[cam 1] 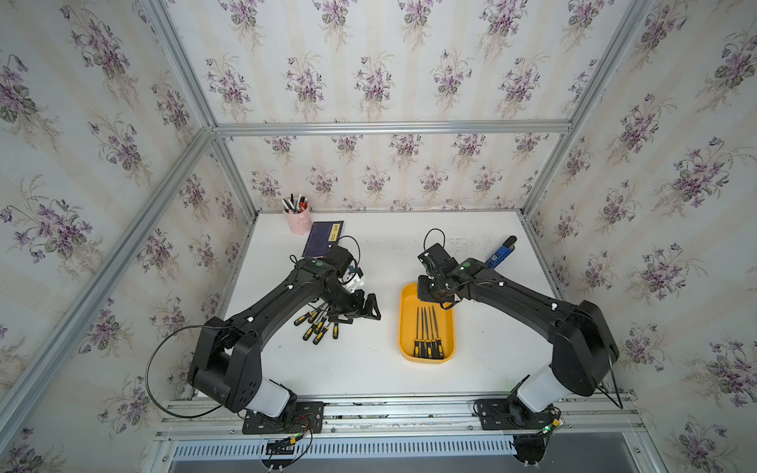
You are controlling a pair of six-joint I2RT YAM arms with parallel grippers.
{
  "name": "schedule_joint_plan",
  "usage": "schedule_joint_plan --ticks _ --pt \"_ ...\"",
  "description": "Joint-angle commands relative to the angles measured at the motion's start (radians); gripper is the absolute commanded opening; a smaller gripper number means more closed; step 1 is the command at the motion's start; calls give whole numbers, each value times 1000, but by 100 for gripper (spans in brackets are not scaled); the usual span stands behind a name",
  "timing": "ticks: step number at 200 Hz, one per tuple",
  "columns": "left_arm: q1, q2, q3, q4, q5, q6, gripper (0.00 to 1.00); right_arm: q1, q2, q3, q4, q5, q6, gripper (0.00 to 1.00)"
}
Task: Put the file tool into the storage box
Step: Place the file tool in the storage box, then pick up the file tool from the center of the board.
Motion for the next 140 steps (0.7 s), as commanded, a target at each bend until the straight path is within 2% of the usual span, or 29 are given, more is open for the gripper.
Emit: schedule_joint_plan --ticks 1,14,41,66,81,98,140 --pt "27 6 -8 -120 -170 -27 100 0 -49 17 -54 4 24 24" --pt "44 -5 -35 -85 -188 -56 99 0 -86 6 -41 -10 47 24" --pt "43 26 -51 -37 -323 -110 94 0 -131 -34 -7 -38 76 24" --pt "42 51 -63 2 -396 -131 84 3 -137 -58 -1 -46 84 24" --pt "42 71 -79 34 -407 -132 70 5 -137 -68 4 -47 87 24" --pt "33 99 -81 59 -406 -132 62 5 -133 -73 7 -51 87 24" --pt "13 152 -110 108 -425 -145 60 10 -128 -81 12 -53 88 23"
